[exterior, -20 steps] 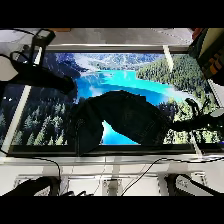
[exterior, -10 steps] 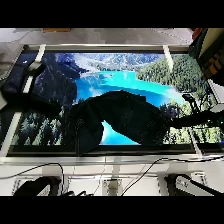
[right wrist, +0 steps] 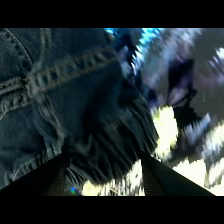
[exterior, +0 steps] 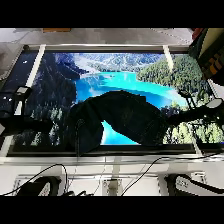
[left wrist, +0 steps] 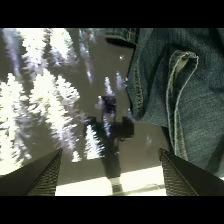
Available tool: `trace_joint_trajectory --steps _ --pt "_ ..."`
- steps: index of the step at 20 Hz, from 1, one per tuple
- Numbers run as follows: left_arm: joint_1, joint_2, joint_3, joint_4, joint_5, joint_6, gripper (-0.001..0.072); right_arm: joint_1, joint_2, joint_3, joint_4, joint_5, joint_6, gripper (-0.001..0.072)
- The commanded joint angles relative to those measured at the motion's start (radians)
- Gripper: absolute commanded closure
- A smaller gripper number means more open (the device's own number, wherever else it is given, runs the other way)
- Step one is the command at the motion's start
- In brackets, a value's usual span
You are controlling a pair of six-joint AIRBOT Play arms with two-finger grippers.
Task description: Fold the clothes and pants, and hang the long-sleeved shirts on hangers.
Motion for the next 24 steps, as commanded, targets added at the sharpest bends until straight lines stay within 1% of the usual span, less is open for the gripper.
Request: trace_joint_trajectory --steps 1,3,4,5,6,7,8,9,13,16,19,22,24 --pt "0.007 -0.005 -0.046 -0.040 0.032 -0.010 0.0018 0.100 -0.051 0.002 -0.074 -0.081 -0.018 0.0148" --pt "0.007 -0.005 -0.060 -0.040 0.043 -0.010 0.0018 0.138 -0.059 0.002 -0.171 -0.100 0.011 0.0148" --pt "0.007 -0.005 -0.065 -0.040 0.050 -0.010 0.0018 0.142 -0.059 0.002 -0.193 -0.098 0.020 0.0149" --pt "0.007 -0.005 -0.071 -0.041 0.061 -0.010 0.0018 0.142 -0.059 0.002 -0.193 -0.089 0.020 0.0169" --pt "0.007 -0.005 -0.076 -0.041 0.073 -0.010 0.0018 0.142 -0.058 0.002 -0.192 -0.076 0.020 0.0264" --pt "0.007 -0.005 -0.084 -0.047 0.090 -0.010 0.0018 0.142 -0.057 0.002 -0.181 -0.050 0.020 0.0435" --pt "0.007 -0.005 -0.093 -0.057 0.104 -0.010 0.0018 0.142 -0.056 0.003 -0.163 -0.030 0.019 0.0560" --pt "0.007 -0.005 -0.108 -0.076 0.118 -0.010 0.0018 0.142 -0.055 0.006 -0.142 -0.005 0.019 0.0665" --pt "0.007 -0.005 -0.209 -0.182 0.138 -0.010 0.0018 0.142 -0.042 0.053 -0.013 0.073 0.027 0.0669" --pt "0.007 -0.005 -0.328 -0.283 0.136 -0.010 0.0018 0.142 -0.027 0.097 0.068 0.078 0.035 0.0669" --pt "0.007 -0.005 -0.441 -0.383 0.129 -0.003 0.0018 0.142 -0.025 0.116 0.079 0.075 0.035 0.0669" --pt "0.006 -0.005 -0.528 -0.423 0.134 0.004 0.0020 0.142 -0.025 0.116 0.079 0.074 0.035 0.0669" --pt "0.006 -0.005 -0.573 -0.474 0.161 0.043 0.0020 0.142 -0.025 0.116 0.079 0.074 0.035 0.0669"
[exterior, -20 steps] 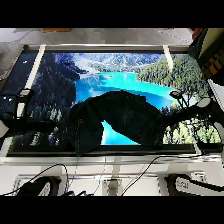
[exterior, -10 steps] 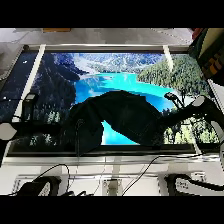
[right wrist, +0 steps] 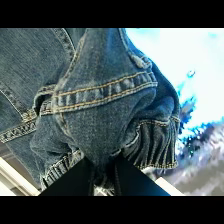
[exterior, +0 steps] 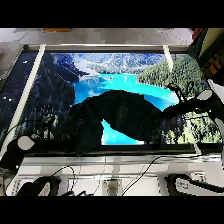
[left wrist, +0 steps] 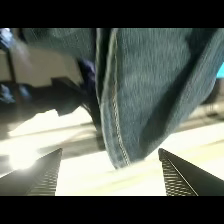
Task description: Fold the clothes and pants, and hang the long-sleeved shirts on hangers.
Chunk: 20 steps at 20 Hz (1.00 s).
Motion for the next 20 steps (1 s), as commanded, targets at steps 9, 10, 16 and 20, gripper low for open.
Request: trace_joint_trajectory --steps 9,10,16,20 --pt "-0.075 -0.138 -0.130 -0.157 0.231 0.077 0.0022 0.001 0.001 0.005 0.012 0.002 0.030 0.0669" --pt "-0.103 -0.188 -0.130 -0.172 0.251 0.082 0.0022 0.001 0.001 0.005 0.012 0.002 0.036 0.0669" --pt "-0.166 -0.320 -0.049 -0.568 0.380 0.409 0.0690 0.001 0.001 0.014 0.078 -0.016 0.044 0.0669" --pt "-0.057 -0.320 0.203 -0.567 0.486 0.409 0.0692 0.001 0.001 0.118 0.095 -0.143 0.146 0.0669"
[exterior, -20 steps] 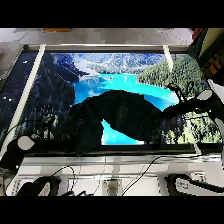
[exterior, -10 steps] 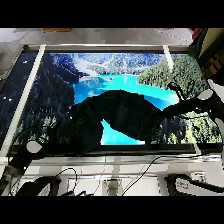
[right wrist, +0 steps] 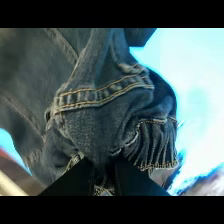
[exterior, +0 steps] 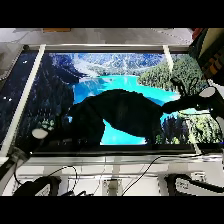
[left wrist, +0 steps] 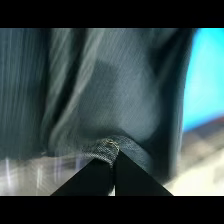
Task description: Fold the clothes and pants, and hang the long-sleeved shirts on hangers.
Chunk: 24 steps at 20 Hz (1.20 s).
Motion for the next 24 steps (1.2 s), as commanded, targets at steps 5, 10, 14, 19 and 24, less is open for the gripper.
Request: trace_joint_trajectory --steps 5,10,14,19,24 --pt "0.280 -0.013 0.549 -0.057 0.324 0.038 0.0695 0.000 0.001 0.287 -0.018 -0.416 0.258 0.0672" --pt "0.382 -0.013 0.801 -0.030 0.454 0.046 0.0694 -0.002 0.001 0.507 -0.060 -0.545 0.303 0.0673" --pt "0.481 -0.004 0.840 0.006 0.442 0.045 0.0694 -0.016 0.001 0.627 -0.254 -0.452 0.378 0.0673" --pt "0.629 -0.011 0.840 0.123 0.116 0.042 0.0694 -0.068 -0.009 0.639 -0.358 -0.135 0.424 0.0672" --pt "0.652 -0.125 0.839 0.650 -0.360 -0.045 0.0692 -0.115 -0.088 0.631 -0.397 0.341 0.541 0.0672"
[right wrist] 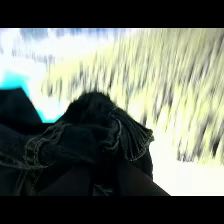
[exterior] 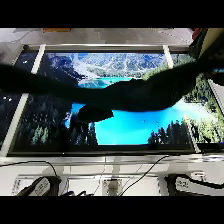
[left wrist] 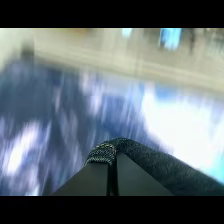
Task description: Fold the clothes and pants, and hang the long-sleeved shirts on hangers.
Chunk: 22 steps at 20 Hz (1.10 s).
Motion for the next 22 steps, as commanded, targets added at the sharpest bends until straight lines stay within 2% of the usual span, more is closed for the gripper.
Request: trace_joint_trajectory --steps 1,3,5,6,9,10,11,12,14,15,16,17,19,22 --pt "0.021 -0.090 0.002 0.340 -0.357 -0.064 0.0692 -0.023 -0.066 -0.006 -0.039 0.410 0.071 0.0672" --pt "0.021 -0.157 0.002 0.406 -0.448 -0.065 0.0693 -0.021 -0.098 -0.067 -0.038 0.447 0.073 0.0672" --pt "0.021 -0.211 0.002 0.465 -0.460 -0.117 0.0692 -0.021 -0.125 -0.157 -0.035 0.416 0.072 0.0671" --pt "0.021 -0.232 0.002 0.475 -0.451 -0.145 0.0692 -0.021 -0.140 -0.196 -0.035 0.368 0.072 0.0671" --pt "0.017 -0.263 0.002 0.473 -0.436 -0.153 0.0692 -0.021 -0.169 -0.272 0.025 0.145 0.073 0.0655" --pt "0.016 -0.266 0.002 0.472 -0.433 -0.153 0.0692 -0.021 -0.174 -0.273 0.059 0.082 0.073 0.0470" --pt "0.013 -0.266 0.002 0.470 -0.428 -0.153 0.0692 -0.021 -0.174 -0.272 0.077 0.001 0.074 0.0114" --pt "0.013 -0.265 0.002 0.470 -0.425 -0.153 0.0692 -0.021 -0.172 -0.269 0.073 -0.059 0.094 0.0047" --pt "0.012 -0.265 0.002 0.471 -0.425 -0.153 0.0692 -0.031 -0.171 -0.255 -0.021 -0.111 0.204 0.0050" --pt "0.012 -0.266 0.002 0.471 -0.425 -0.153 0.0691 -0.047 -0.171 -0.248 -0.072 -0.095 0.222 0.0073" --pt "0.013 -0.266 0.002 0.471 -0.425 -0.153 0.0691 -0.068 -0.171 -0.245 -0.102 -0.056 0.221 0.0126" --pt "0.013 -0.266 0.002 0.471 -0.421 -0.153 0.0691 -0.101 -0.171 -0.244 -0.127 -0.003 0.220 0.0127" --pt "0.013 -0.266 0.002 0.471 -0.406 -0.153 0.0691 -0.192 -0.172 -0.245 -0.151 0.124 0.192 0.0128" --pt "0.013 -0.266 0.002 0.471 -0.395 -0.149 0.0691 -0.338 -0.172 -0.299 -0.069 0.325 0.045 0.0146"
